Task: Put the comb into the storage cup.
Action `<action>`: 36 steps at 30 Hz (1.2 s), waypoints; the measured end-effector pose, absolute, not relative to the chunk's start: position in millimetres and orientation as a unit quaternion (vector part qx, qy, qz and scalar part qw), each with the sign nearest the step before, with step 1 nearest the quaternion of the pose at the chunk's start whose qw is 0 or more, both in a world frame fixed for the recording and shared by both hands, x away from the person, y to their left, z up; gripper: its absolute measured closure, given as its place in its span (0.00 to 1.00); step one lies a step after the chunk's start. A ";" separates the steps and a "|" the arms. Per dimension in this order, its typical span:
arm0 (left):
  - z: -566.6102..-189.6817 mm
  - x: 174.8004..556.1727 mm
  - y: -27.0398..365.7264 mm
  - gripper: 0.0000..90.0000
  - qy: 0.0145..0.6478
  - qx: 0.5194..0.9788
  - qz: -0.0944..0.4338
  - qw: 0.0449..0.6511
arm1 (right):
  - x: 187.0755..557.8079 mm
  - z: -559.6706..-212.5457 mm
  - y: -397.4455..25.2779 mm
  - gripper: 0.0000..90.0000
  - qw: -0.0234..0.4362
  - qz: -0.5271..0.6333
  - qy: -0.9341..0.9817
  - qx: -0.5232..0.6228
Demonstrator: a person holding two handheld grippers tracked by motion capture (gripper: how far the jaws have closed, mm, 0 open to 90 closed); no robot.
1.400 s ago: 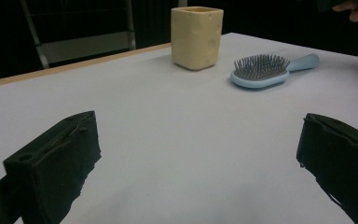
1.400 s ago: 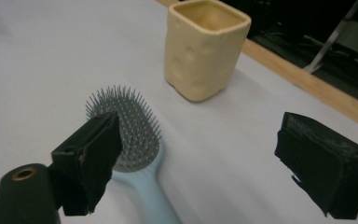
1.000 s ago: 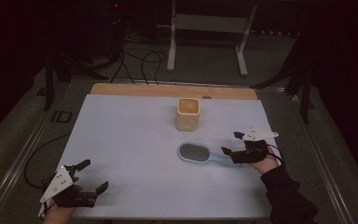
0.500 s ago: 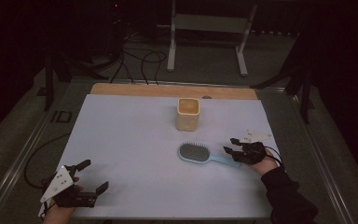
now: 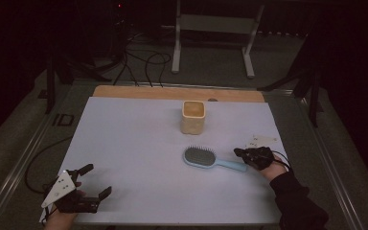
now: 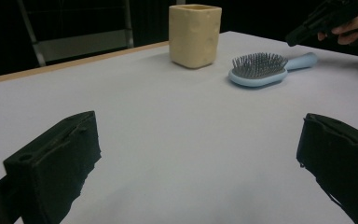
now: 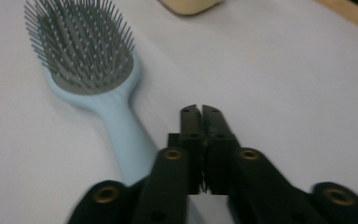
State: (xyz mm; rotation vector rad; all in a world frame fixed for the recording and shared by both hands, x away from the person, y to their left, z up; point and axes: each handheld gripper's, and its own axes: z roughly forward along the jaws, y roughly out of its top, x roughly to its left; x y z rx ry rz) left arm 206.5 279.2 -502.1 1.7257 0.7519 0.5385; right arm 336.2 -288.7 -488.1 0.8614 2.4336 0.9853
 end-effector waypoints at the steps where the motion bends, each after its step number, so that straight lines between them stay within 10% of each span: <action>1: -502.1 206.5 279.2 0.00 0.319 0.731 0.228 0.558 | 336.2 -488.1 -288.7 1.00 0.188 0.350 0.865 0.306; 36: -502.2 206.5 278.6 0.00 0.317 0.734 0.228 0.556 | 322.2 -502.0 -288.8 1.00 0.157 0.325 0.890 0.279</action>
